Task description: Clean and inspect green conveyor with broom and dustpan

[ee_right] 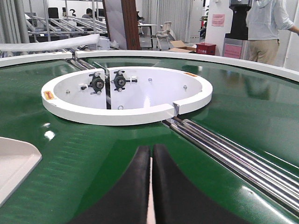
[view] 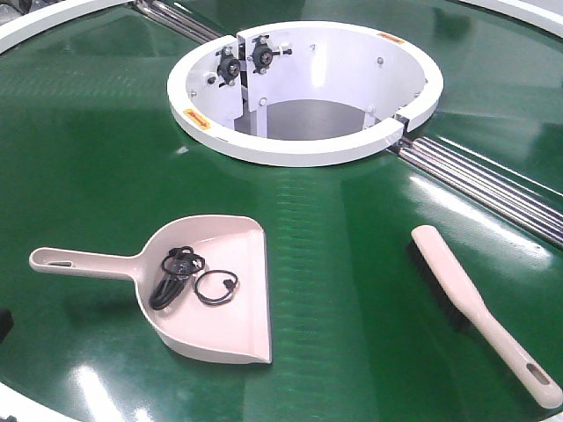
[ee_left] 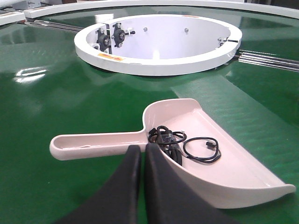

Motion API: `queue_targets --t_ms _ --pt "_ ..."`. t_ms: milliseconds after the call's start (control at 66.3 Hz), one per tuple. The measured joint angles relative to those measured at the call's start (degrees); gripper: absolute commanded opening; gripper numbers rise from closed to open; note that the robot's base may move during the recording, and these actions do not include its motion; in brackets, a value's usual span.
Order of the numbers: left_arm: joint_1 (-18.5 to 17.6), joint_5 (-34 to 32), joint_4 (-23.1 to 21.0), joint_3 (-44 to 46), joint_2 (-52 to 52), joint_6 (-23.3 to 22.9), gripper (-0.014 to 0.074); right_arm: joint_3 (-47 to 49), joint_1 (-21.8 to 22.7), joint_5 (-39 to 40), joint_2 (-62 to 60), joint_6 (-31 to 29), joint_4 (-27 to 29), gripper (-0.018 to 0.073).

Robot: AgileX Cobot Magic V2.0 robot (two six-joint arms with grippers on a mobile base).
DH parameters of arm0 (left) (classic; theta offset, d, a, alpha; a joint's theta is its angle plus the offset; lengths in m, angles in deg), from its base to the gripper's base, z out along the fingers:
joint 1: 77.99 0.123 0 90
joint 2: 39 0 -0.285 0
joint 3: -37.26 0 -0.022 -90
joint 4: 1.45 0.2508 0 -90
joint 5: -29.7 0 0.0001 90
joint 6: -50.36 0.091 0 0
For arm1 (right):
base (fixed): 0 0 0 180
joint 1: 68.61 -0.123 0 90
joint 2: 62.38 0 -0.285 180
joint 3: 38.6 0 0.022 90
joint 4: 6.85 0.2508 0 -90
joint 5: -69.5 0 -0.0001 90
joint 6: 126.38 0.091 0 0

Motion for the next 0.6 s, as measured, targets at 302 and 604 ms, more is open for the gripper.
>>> queue_targets --t_ms 302,604 --pt "2.2 -0.4 2.0 -4.6 4.8 0.0 -0.0008 0.0 0.0 0.0 0.0 0.0 0.0 -0.0009" --pt "13.5 2.4 13.9 -9.7 21.8 -15.7 -0.0008 0.0 0.0 0.0 0.0 0.0 0.0 -0.001"
